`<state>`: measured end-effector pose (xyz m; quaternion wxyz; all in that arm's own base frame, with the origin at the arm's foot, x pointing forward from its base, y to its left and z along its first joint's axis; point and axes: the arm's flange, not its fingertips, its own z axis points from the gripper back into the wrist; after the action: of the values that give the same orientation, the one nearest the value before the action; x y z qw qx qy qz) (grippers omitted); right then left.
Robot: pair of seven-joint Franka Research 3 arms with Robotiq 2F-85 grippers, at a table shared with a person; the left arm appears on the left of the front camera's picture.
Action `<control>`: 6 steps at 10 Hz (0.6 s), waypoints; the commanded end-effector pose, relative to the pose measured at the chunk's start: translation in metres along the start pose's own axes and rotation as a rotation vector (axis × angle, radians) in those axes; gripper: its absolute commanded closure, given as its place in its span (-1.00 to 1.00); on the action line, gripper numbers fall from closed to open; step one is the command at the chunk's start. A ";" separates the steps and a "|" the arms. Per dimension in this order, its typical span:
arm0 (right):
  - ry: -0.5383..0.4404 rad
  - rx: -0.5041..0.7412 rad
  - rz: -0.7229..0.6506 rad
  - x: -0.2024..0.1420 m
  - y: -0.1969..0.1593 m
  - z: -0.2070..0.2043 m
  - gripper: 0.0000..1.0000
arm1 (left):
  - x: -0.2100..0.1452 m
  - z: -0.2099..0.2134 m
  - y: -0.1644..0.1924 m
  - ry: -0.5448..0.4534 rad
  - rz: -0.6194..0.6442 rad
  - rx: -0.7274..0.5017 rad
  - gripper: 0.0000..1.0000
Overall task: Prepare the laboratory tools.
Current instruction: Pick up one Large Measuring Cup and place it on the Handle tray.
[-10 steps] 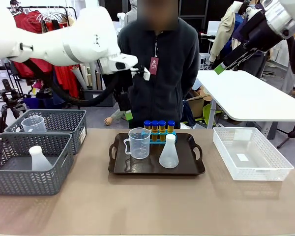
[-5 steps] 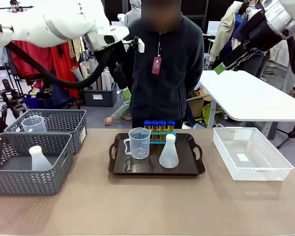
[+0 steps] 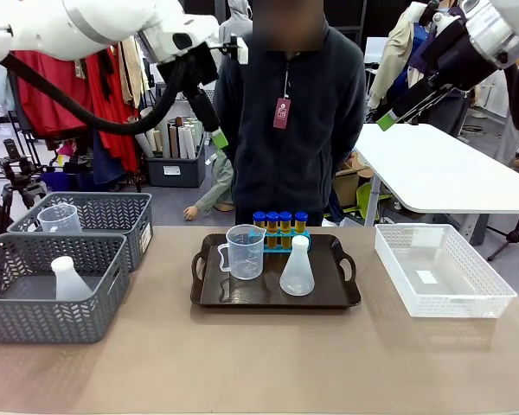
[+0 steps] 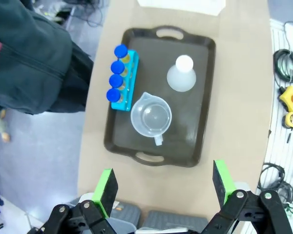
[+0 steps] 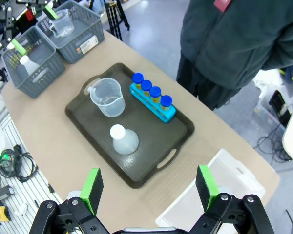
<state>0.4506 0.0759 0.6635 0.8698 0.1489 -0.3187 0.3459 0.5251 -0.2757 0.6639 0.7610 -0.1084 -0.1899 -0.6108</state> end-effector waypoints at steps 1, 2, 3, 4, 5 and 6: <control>-0.006 0.009 0.001 0.001 0.000 0.001 -1.00 | -0.011 0.013 0.006 -0.078 -0.023 -0.041 -1.00; -0.006 0.009 0.001 0.001 0.000 0.001 -1.00 | -0.019 0.019 0.009 -0.115 -0.025 -0.063 -1.00; -0.006 0.009 0.001 0.001 0.000 0.001 -1.00 | -0.026 0.025 0.007 -0.133 -0.011 -0.055 -1.00; -0.006 0.009 0.001 0.001 0.000 0.001 -1.00 | -0.032 0.026 0.009 -0.140 0.005 -0.049 -1.00; -0.006 0.009 0.001 0.001 0.000 0.001 -1.00 | -0.036 0.027 0.014 -0.149 0.016 -0.046 -1.00; -0.006 0.009 0.001 0.001 0.000 0.001 -1.00 | -0.042 0.032 0.012 -0.164 0.029 -0.040 -1.00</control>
<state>0.4506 0.0759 0.6635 0.8698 0.1488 -0.3187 0.3459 0.5367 -0.2340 0.6819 0.7555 -0.1659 -0.2292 -0.5908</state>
